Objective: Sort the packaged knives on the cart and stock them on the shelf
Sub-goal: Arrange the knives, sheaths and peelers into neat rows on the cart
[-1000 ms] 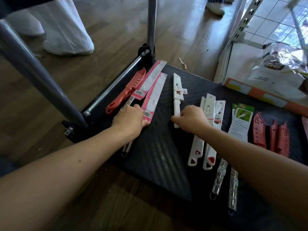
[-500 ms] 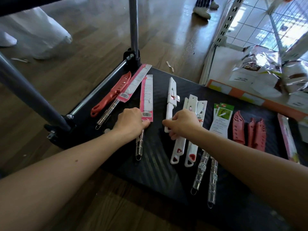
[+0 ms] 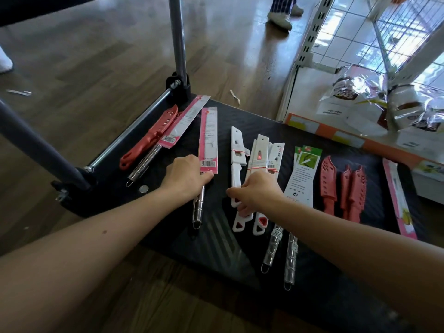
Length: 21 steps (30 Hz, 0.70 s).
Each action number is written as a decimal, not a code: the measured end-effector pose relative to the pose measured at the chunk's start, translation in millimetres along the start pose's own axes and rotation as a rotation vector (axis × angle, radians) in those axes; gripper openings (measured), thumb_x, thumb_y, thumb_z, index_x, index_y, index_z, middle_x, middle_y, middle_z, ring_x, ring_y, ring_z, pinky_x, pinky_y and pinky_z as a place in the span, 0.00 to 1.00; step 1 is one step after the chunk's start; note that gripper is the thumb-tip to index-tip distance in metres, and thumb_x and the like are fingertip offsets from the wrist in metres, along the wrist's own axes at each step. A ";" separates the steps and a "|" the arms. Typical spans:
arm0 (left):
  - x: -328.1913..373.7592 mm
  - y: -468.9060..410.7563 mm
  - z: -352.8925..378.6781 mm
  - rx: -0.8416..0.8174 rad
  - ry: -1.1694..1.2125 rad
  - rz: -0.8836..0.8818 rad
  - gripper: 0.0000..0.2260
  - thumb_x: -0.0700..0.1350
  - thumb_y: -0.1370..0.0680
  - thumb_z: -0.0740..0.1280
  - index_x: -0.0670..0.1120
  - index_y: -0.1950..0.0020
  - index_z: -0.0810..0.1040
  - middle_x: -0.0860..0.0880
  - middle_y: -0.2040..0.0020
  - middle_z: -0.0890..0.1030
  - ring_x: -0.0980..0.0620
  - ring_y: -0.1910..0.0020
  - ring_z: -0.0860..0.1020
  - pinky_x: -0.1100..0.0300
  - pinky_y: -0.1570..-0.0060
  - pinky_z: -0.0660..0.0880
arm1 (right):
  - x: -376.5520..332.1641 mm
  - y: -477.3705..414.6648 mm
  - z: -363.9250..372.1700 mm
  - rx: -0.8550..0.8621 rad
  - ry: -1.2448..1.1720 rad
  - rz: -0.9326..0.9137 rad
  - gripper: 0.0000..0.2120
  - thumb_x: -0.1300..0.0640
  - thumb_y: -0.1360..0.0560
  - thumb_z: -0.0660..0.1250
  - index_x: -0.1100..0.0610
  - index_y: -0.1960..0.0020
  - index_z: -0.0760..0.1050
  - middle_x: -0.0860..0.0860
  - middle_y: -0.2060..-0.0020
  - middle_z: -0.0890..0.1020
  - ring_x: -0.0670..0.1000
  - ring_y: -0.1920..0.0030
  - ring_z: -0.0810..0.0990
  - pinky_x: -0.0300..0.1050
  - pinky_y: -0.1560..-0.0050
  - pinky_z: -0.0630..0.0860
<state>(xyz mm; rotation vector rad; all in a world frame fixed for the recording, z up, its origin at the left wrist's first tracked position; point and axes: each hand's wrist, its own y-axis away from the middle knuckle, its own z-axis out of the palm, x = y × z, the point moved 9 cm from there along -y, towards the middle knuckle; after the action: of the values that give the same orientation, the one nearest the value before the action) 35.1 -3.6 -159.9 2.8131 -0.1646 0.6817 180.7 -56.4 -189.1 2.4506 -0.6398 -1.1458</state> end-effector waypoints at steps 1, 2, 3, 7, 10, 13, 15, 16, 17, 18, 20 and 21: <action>2.5 0.6 0.4 0.009 -0.015 0.017 0.16 0.52 0.23 0.64 0.40 0.44 0.74 0.42 0.44 0.79 0.42 0.45 0.77 0.55 0.53 0.68 | 1.2 0.6 0.1 -0.002 -0.009 0.005 0.12 0.56 0.28 0.70 0.67 0.58 0.78 0.53 0.75 0.80 0.47 0.78 0.79 0.35 0.74 0.78; 5.4 0.8 0.6 0.019 -0.028 0.035 0.17 0.52 0.23 0.64 0.40 0.44 0.73 0.41 0.44 0.79 0.41 0.44 0.76 0.56 0.53 0.67 | 1.8 0.9 0.7 -0.009 -0.023 0.012 0.12 0.56 0.28 0.71 0.67 0.56 0.78 0.54 0.73 0.81 0.47 0.77 0.80 0.36 0.73 0.79; 8.2 1.1 0.7 0.028 -0.032 0.050 0.18 0.53 0.23 0.63 0.40 0.43 0.72 0.41 0.44 0.78 0.41 0.44 0.76 0.56 0.53 0.67 | 2.4 1.1 1.8 -0.021 -0.032 0.017 0.12 0.56 0.28 0.71 0.66 0.55 0.77 0.54 0.71 0.81 0.47 0.76 0.80 0.36 0.73 0.79; 17.0 1.6 2.5 0.031 -0.021 0.069 0.18 0.53 0.23 0.64 0.40 0.42 0.72 0.43 0.44 0.79 0.43 0.45 0.77 0.55 0.51 0.70 | 4.1 1.1 2.2 -0.054 -0.024 0.024 0.14 0.52 0.28 0.71 0.63 0.59 0.75 0.52 0.76 0.80 0.44 0.80 0.78 0.34 0.75 0.78; 19.6 3.5 5.6 0.026 -0.014 0.089 0.18 0.54 0.24 0.64 0.41 0.42 0.72 0.44 0.45 0.79 0.44 0.47 0.78 0.55 0.52 0.72 | 4.6 1.3 -9.1 -0.036 -0.026 0.036 0.15 0.49 0.28 0.70 0.62 0.58 0.76 0.52 0.73 0.80 0.45 0.75 0.80 0.35 0.70 0.80; 25.5 4.7 7.3 0.018 -0.008 0.101 0.19 0.54 0.24 0.64 0.41 0.43 0.73 0.44 0.45 0.79 0.44 0.47 0.78 0.55 0.52 0.71 | 6.8 1.3 -30.0 0.009 -0.016 0.008 0.13 0.50 0.27 0.69 0.60 0.60 0.75 0.53 0.71 0.80 0.46 0.73 0.80 0.36 0.70 0.80; 33.9 4.8 7.8 0.015 0.006 0.112 0.19 0.54 0.24 0.64 0.41 0.43 0.73 0.44 0.45 0.79 0.44 0.46 0.78 0.54 0.50 0.73 | 13.4 1.5 -47.4 0.059 0.028 -0.010 0.12 0.50 0.27 0.69 0.59 0.59 0.76 0.53 0.69 0.81 0.47 0.72 0.80 0.37 0.69 0.80; 40.2 5.2 7.7 0.018 0.011 0.124 0.18 0.54 0.24 0.64 0.41 0.43 0.73 0.43 0.45 0.79 0.44 0.47 0.78 0.55 0.51 0.72 | 18.4 1.6 -56.4 0.082 0.049 -0.011 0.12 0.50 0.27 0.69 0.59 0.59 0.76 0.53 0.68 0.81 0.47 0.71 0.80 0.39 0.67 0.80; 47.7 5.9 7.9 0.018 0.014 0.139 0.17 0.53 0.24 0.64 0.41 0.44 0.73 0.43 0.45 0.80 0.44 0.47 0.78 0.56 0.52 0.72 | 24.1 2.0 -65.9 0.104 0.068 -0.006 0.12 0.50 0.27 0.68 0.60 0.59 0.77 0.54 0.67 0.81 0.48 0.70 0.80 0.41 0.65 0.81; 56.6 7.1 8.7 0.016 0.016 0.160 0.17 0.53 0.24 0.64 0.41 0.44 0.73 0.44 0.45 0.80 0.44 0.47 0.78 0.57 0.53 0.70 | 30.1 3.0 -75.9 0.127 0.087 -0.001 0.12 0.51 0.26 0.68 0.60 0.59 0.77 0.54 0.67 0.82 0.50 0.69 0.81 0.43 0.63 0.81; 76.1 10.1 12.8 0.002 0.028 0.200 0.16 0.52 0.23 0.64 0.42 0.43 0.74 0.45 0.44 0.80 0.44 0.46 0.78 0.57 0.53 0.70 | 42.4 6.0 -95.4 0.166 0.132 0.011 0.12 0.52 0.26 0.67 0.61 0.59 0.78 0.55 0.65 0.83 0.53 0.66 0.83 0.46 0.60 0.83; 86.4 11.9 15.1 -0.005 0.034 0.217 0.16 0.52 0.24 0.65 0.42 0.43 0.75 0.45 0.43 0.80 0.44 0.45 0.78 0.56 0.51 0.71 | 48.8 8.2 -104.4 0.182 0.149 0.017 0.12 0.53 0.26 0.67 0.62 0.59 0.79 0.56 0.64 0.84 0.54 0.65 0.84 0.47 0.59 0.83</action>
<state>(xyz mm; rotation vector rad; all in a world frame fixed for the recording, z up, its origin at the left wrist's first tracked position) 116.1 -23.5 -130.5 2.8025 -0.4697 0.7732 288.3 -76.1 -152.1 2.6463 -0.7467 -0.9244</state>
